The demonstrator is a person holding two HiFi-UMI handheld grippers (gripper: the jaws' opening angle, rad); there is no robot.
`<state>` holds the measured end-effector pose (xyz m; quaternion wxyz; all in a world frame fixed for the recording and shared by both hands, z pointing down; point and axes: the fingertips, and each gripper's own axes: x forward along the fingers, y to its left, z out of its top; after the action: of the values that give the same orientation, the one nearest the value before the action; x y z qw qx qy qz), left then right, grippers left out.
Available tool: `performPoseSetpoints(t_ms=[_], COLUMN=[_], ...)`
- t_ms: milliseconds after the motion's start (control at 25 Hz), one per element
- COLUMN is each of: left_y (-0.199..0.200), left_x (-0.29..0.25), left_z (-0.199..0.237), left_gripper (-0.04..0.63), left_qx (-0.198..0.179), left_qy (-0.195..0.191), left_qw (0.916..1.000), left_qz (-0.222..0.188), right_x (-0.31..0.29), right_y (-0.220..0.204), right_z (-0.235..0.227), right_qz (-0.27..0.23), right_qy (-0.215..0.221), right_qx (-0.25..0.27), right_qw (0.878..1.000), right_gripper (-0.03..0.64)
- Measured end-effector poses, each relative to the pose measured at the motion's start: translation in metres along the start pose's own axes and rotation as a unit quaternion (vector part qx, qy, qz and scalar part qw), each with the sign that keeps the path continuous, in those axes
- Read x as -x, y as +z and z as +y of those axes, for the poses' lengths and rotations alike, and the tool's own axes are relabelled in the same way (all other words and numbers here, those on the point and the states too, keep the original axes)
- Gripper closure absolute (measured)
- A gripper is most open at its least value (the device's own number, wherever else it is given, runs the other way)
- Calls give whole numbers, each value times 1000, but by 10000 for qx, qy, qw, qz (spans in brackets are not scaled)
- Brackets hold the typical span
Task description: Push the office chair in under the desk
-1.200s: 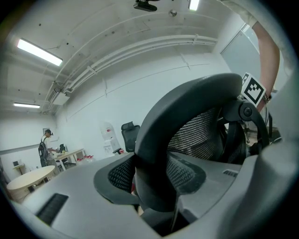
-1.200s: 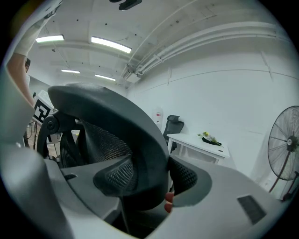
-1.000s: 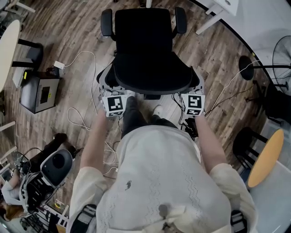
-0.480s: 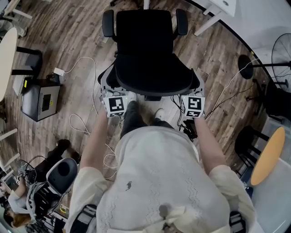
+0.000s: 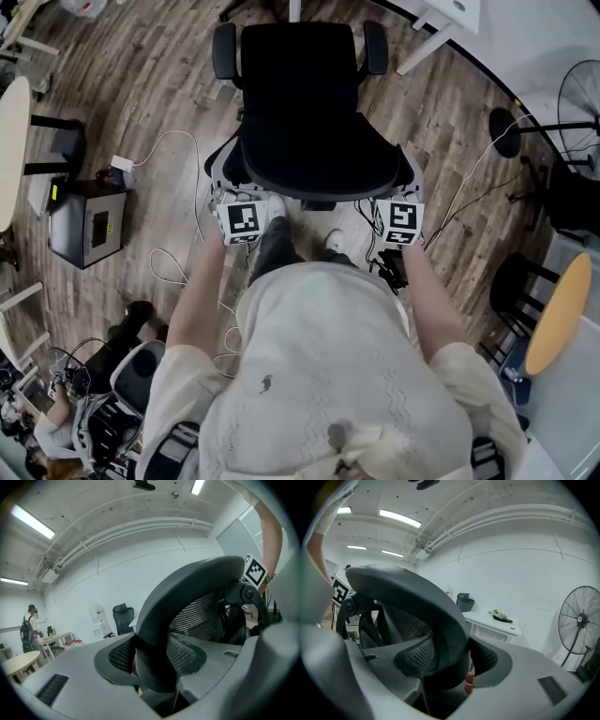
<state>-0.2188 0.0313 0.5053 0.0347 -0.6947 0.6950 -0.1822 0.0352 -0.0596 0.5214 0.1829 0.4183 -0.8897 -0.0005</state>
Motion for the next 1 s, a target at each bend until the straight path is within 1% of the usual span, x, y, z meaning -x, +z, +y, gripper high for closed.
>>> performPoseSetpoints(t_ms=[360, 640, 880, 1000], left_y=[1, -5, 7, 7], left_x=[-33, -67, -83, -85], left_z=[18, 34, 31, 37], left_gripper=[378, 379, 377, 379], left_qx=[33, 77, 60, 24], left_qy=[-241, -331, -506, -573], left_qw=[9997, 9994, 9987, 9983], left_qz=[-58, 48, -27, -125], right_x=[-25, -57, -60, -63], right_y=[7, 13, 17, 17], right_z=[-5, -14, -28, -22], right_qz=[83, 135, 179, 182], right_qy=[-271, -284, -477, -594], right_qx=[-136, -157, -229, -258], right_qw=[9995, 9994, 9984, 9977], right_gripper=[374, 383, 390, 390])
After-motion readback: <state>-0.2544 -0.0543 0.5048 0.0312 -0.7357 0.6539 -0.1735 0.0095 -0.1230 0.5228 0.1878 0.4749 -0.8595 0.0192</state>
